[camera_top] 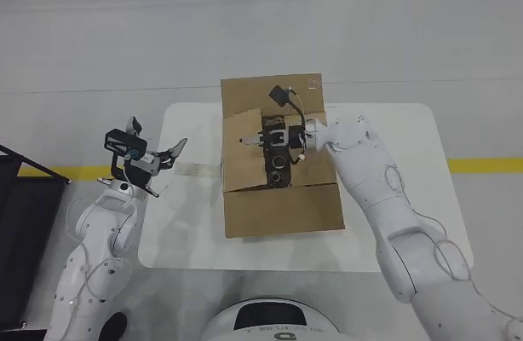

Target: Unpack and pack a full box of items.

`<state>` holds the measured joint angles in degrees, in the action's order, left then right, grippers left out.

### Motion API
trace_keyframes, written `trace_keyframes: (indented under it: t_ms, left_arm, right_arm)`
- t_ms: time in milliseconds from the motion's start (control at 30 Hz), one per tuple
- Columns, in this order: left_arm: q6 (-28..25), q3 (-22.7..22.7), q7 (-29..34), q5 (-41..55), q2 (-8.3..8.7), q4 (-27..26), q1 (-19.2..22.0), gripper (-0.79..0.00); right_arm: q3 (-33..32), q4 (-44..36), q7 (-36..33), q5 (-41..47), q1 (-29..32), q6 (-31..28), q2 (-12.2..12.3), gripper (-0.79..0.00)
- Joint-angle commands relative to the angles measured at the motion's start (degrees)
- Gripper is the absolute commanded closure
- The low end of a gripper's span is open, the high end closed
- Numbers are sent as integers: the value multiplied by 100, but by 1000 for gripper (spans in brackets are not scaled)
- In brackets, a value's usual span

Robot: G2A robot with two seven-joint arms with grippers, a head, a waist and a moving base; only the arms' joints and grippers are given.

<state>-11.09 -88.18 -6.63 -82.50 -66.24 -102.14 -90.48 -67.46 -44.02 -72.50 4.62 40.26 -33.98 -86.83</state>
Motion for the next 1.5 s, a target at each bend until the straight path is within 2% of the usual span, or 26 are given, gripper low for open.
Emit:
trace_keyframes:
  t_ms: [0, 67, 167, 333, 533, 700, 767, 967, 1133, 1233, 1467]
  left_arm:
    - [0, 0, 0, 0, 0, 0, 0, -785]
    - [0, 0, 0, 0, 0, 0, 0, -785]
    - [0, 0, 0, 0, 0, 0, 0, -785]
    - [0, 0, 0, 0, 0, 0, 0, -785]
    - [0, 0, 0, 0, 0, 0, 0, -785]
    - [1, 3, 16, -17, 0, 18, -4, -785]
    - [-34, 46, 178, -192, 6, 273, 47, -785]
    - [-225, 369, 615, -394, -15, 1124, 399, -785]
    - [-529, 968, 702, -464, -90, 1633, 866, -785]
    - [-521, 1259, 724, -425, -149, 1949, 1143, -785]
    - [-615, 1867, 676, -343, -279, 2369, 1579, -785]
  right_arm:
    - [-67, 36, -156, 1323, 18, 374, 30, -785]
    - [-66, -120, -299, 2054, 106, 517, 63, -785]
    - [0, -427, -429, 2594, 229, 645, 144, -785]
    - [487, -556, -450, 2542, 210, 667, 209, -785]
    - [928, -103, 391, 1594, -162, -173, 302, -785]
    - [847, 47, 898, 601, -257, -678, 558, -785]
    - [758, 28, 1013, 405, -210, -778, 633, -785]
    - [705, -130, 1308, -65, -62, -318, 736, -785]
    - [899, -181, 1428, -496, -58, 247, 733, -785]
    - [1009, -189, 1450, -637, -68, 438, 719, -785]
    - [1233, -140, 1425, -739, -111, 702, 667, -785]
